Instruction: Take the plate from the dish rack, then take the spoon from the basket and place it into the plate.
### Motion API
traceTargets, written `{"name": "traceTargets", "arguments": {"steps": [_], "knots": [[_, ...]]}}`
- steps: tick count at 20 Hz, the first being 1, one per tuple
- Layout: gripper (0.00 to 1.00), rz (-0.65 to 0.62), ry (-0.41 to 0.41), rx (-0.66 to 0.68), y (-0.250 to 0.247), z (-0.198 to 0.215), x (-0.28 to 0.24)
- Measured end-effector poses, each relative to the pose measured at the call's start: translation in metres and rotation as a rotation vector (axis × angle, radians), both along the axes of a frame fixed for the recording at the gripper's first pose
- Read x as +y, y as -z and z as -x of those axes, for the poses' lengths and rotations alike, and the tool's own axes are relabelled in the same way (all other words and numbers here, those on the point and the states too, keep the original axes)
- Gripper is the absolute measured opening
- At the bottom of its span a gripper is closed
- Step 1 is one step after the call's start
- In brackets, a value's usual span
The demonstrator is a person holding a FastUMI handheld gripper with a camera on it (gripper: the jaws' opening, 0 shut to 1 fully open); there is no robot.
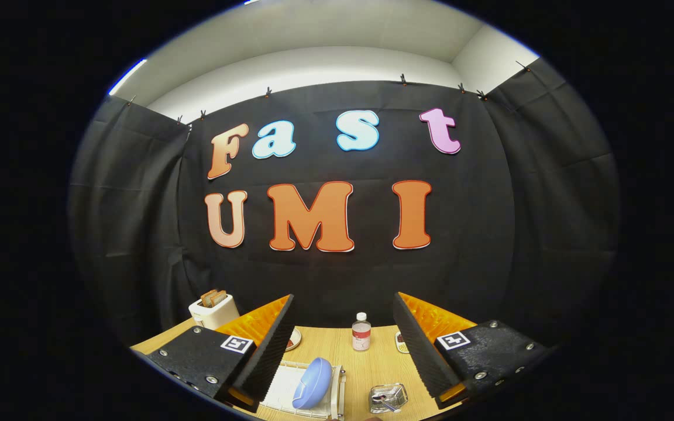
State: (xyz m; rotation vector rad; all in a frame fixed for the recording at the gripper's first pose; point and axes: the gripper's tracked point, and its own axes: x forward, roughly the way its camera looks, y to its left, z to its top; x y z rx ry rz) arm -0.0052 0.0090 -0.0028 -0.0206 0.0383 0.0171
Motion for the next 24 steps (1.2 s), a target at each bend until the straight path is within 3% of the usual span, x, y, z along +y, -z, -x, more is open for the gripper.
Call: {"name": "traceTargets", "arguments": {"steps": [10,24], "knots": [[0.98,0.029,-0.001,0.094,0.030,-0.002,0.002],[0.99,0.040,-0.052,0.496,0.146,-0.011,0.029]]}}
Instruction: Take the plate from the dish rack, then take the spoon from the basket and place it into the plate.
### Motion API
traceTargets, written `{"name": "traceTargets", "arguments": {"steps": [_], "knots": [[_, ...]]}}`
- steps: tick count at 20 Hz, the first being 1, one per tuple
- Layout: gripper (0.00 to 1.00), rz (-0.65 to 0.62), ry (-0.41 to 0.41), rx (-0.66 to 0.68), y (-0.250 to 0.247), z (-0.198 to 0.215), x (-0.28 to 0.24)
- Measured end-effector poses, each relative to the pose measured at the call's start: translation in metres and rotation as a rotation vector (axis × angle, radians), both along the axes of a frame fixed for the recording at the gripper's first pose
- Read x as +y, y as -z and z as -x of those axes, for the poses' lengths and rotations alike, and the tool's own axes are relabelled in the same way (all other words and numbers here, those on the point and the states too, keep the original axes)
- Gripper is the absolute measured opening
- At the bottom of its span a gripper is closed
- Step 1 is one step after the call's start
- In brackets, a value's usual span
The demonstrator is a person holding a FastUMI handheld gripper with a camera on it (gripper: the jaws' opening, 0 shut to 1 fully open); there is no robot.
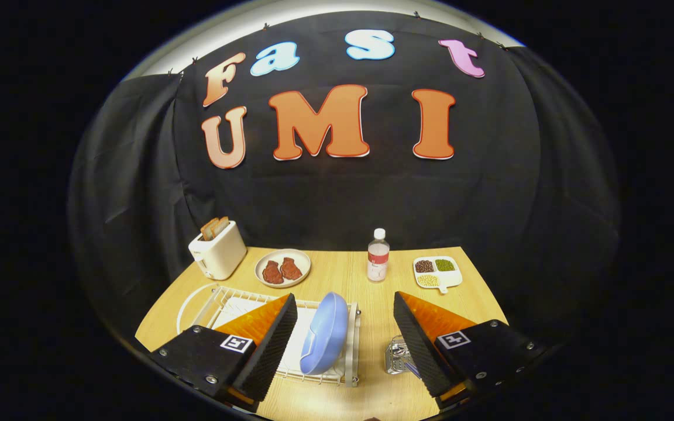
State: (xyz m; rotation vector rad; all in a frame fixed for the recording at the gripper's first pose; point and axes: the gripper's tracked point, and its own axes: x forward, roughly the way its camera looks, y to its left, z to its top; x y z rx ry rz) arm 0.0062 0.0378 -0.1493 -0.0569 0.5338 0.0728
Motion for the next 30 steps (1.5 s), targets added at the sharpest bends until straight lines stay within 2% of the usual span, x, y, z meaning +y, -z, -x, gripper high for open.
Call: {"name": "traceTargets", "arguments": {"steps": [7,14,18,24,26,28,29,30], "knots": [[0.99,0.029,-0.036,0.196,0.055,-0.006,0.017],[0.98,0.061,0.002,0.399,0.101,-0.021,0.019],[0.92,0.049,0.019,0.503,0.126,-0.025,0.027],[0.76,0.101,0.068,0.559,0.152,-0.029,0.026],[0.66,0.094,0.081,0.554,0.156,-0.030,0.032],[0.51,0.069,0.087,0.569,0.160,-0.028,0.038],[0.41,0.056,0.099,0.566,0.159,-0.029,0.040],[0.37,0.059,0.118,0.561,0.158,-0.029,0.035]]}}
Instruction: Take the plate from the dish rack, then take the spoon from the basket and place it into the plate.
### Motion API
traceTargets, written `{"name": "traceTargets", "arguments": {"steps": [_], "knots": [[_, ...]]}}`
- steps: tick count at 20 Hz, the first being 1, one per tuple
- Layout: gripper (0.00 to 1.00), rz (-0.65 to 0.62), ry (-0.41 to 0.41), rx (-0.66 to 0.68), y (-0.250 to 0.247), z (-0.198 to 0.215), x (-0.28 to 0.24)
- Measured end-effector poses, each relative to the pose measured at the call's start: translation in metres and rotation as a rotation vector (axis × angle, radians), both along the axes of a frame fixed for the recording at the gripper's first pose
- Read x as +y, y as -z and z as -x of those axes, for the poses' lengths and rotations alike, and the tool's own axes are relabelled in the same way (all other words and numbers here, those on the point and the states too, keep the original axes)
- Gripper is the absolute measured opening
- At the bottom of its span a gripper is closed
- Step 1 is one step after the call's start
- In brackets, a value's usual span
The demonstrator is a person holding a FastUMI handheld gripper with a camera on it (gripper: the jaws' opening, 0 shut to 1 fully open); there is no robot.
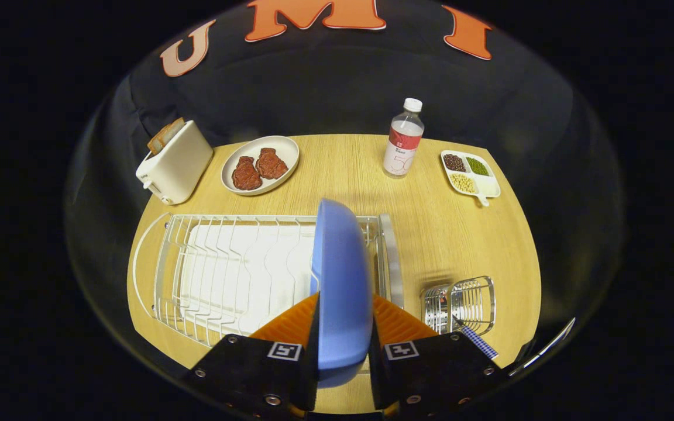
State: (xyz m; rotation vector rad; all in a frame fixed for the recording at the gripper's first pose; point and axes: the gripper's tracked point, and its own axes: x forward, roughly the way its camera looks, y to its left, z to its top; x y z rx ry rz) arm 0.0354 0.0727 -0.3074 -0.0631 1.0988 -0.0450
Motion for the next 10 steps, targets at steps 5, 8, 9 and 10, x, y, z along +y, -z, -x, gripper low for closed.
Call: {"name": "traceTargets", "arguments": {"steps": [5,8,9,10], "knots": [[0.30,0.018,0.086,-0.036,-0.019,-0.002,-0.015],[0.30,0.028,0.137,-0.062,-0.028,0.000,-0.026],[0.30,0.030,0.143,-0.073,-0.030,0.000,-0.028],[0.28,0.054,0.143,-0.076,-0.035,0.003,-0.031]]}}
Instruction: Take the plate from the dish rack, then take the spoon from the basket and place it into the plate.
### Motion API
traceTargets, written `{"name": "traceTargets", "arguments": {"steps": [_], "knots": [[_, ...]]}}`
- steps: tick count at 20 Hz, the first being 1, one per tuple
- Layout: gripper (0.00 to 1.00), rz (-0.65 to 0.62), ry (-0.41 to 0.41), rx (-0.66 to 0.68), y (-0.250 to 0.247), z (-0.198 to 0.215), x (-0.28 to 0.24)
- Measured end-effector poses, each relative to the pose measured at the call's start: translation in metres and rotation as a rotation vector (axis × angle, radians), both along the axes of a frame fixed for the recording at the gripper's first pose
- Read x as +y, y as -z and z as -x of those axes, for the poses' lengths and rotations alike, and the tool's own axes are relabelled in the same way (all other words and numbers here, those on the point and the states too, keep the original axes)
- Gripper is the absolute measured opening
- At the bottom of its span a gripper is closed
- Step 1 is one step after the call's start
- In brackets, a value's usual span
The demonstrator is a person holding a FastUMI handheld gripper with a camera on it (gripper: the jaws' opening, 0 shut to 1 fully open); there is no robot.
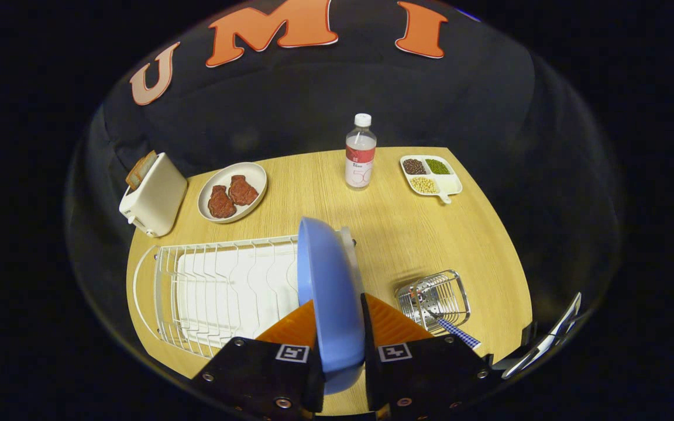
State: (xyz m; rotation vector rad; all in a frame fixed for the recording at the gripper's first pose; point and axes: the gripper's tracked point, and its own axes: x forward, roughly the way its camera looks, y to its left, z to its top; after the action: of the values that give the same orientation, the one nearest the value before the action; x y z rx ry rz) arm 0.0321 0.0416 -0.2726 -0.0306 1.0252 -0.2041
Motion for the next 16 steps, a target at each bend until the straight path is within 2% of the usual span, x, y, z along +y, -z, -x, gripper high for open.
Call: {"name": "traceTargets", "arguments": {"steps": [6,16], "knots": [[0.25,-0.097,0.021,-0.027,-0.029,0.013,0.010],[0.25,-0.211,-0.025,-0.022,-0.048,0.081,-0.001]]}}
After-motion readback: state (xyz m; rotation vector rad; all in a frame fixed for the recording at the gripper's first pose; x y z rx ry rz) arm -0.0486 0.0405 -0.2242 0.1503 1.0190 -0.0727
